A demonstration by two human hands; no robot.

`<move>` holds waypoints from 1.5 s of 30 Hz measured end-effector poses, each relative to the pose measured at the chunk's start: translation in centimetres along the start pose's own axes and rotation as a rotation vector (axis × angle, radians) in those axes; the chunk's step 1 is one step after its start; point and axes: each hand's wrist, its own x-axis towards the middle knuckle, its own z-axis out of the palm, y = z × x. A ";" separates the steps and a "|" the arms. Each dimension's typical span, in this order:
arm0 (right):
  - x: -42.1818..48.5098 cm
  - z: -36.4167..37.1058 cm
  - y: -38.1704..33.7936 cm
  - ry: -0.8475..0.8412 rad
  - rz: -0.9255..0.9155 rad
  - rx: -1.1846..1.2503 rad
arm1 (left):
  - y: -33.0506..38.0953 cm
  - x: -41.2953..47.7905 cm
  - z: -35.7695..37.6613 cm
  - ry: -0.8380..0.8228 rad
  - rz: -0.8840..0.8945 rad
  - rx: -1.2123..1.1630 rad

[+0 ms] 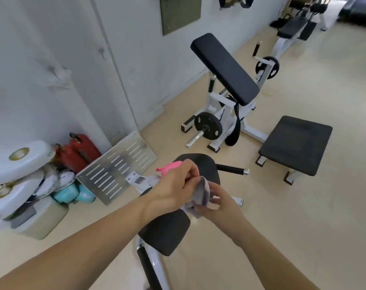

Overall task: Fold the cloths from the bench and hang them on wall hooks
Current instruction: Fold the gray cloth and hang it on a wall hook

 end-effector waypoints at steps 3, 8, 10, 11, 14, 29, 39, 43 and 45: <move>-0.3 1.7 -2.2 0.056 -0.063 -0.111 | 3.0 -1.8 -3.6 0.115 0.100 -0.050; -2.0 2.5 -4.2 0.162 -0.155 -0.079 | 3.8 -2.8 -8.4 0.225 0.186 -0.071; -2.9 2.0 -5.6 0.239 -0.201 -0.053 | 3.5 -2.7 -9.1 0.247 0.171 -0.092; -3.3 1.6 -6.4 0.288 -0.238 -0.042 | 3.6 -2.5 -9.2 0.245 0.158 -0.115; -4.6 0.0 -8.7 0.347 -0.331 0.054 | 4.8 -2.0 -8.8 0.239 0.116 -0.270; -6.3 -13.2 -7.4 0.106 -0.392 0.066 | 11.4 -1.7 0.7 -0.127 -0.076 -0.130; -4.2 -24.4 -2.5 0.405 -0.321 0.106 | 9.4 -1.6 4.4 -0.062 -0.330 -0.010; -3.1 -25.7 -3.5 0.366 -0.277 0.224 | 10.3 -0.9 1.8 0.054 -0.317 -0.100; -2.4 -26.0 -5.4 0.341 -0.296 0.236 | 11.1 -0.4 -0.4 0.211 -0.299 -0.121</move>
